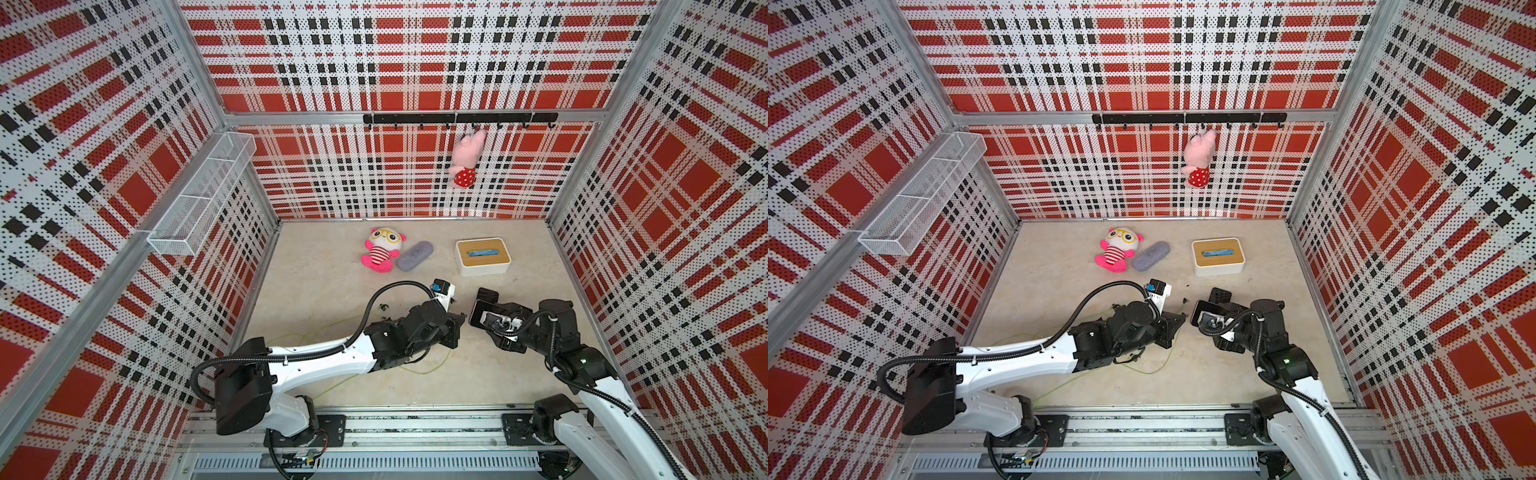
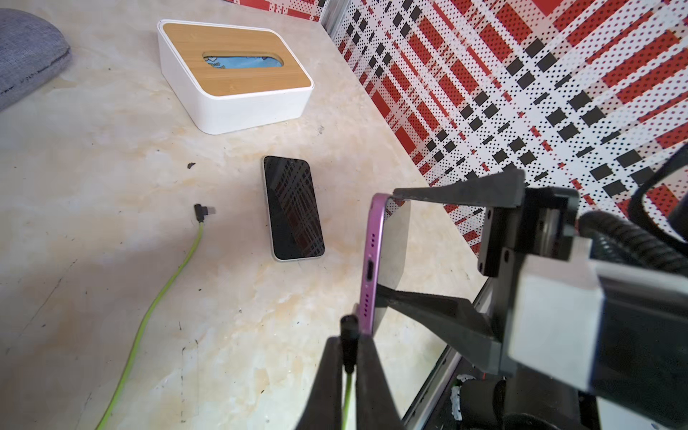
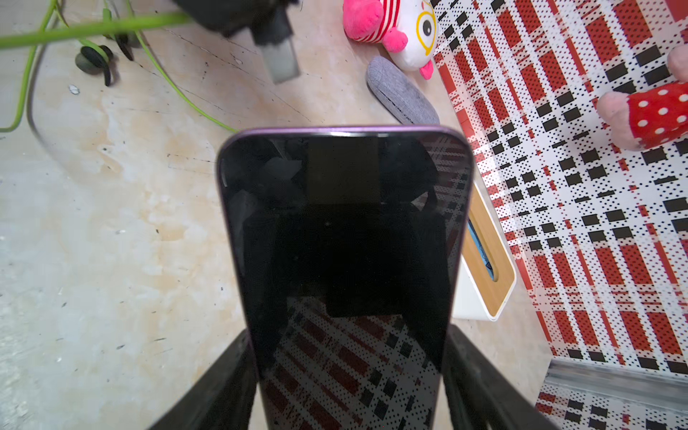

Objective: Plug wired earphones into phones
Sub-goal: Insert the wired earphone into the phone.

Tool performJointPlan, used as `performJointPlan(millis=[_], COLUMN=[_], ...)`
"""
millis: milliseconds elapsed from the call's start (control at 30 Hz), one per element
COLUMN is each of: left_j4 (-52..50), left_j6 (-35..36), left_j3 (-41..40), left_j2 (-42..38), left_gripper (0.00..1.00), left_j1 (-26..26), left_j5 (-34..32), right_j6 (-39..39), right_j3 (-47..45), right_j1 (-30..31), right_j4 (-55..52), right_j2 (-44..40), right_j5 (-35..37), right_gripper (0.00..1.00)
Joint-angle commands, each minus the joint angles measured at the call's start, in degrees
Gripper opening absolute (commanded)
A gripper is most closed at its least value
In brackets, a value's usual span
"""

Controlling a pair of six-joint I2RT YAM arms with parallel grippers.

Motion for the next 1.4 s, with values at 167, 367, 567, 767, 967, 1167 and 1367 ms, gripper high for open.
performJointPlan(millis=[167,367,567,767,967,1167,1367], left_j4=[1.15,2.67,3.06,2.64,1.3,-0.46,-1.57], left_j6=[0.82,0.21,0.38,0.91,2.46,3.75,4.25], left_j3=[2.02,1.94,2.34,2.04,2.68,2.83,2.6], left_j2=[0.59,1.99,2.93,2.81,3.99,3.87,3.28], left_gripper=[0.0,0.0,0.0,0.0,0.0,0.0,0.0], left_j1=[0.23,0.41,0.42,0.65,0.42,0.59,2.02], left_j5=[1.56,3.29,3.42,4.21,5.93,6.03,8.34], right_j6=[-2.05,-2.37,-2.29,-2.03,-1.89,-2.11,-4.84], right_j3=[0.37,0.14,-0.53,-0.53,-0.53,-0.6,-0.11], right_j1=[0.37,0.41,0.39,0.42,0.42,0.41,0.37], right_j4=[-0.76,-0.3,1.3,1.89,2.69,3.76,2.33], right_j2=[-0.92,-0.61,-0.06,0.34,0.12,0.08,-0.45], right_j5=[-3.18,-4.06,-4.08,-4.59,-4.67,-3.99,-3.52], right_gripper=[0.59,0.59,0.59,0.59,0.59,0.59,0.59])
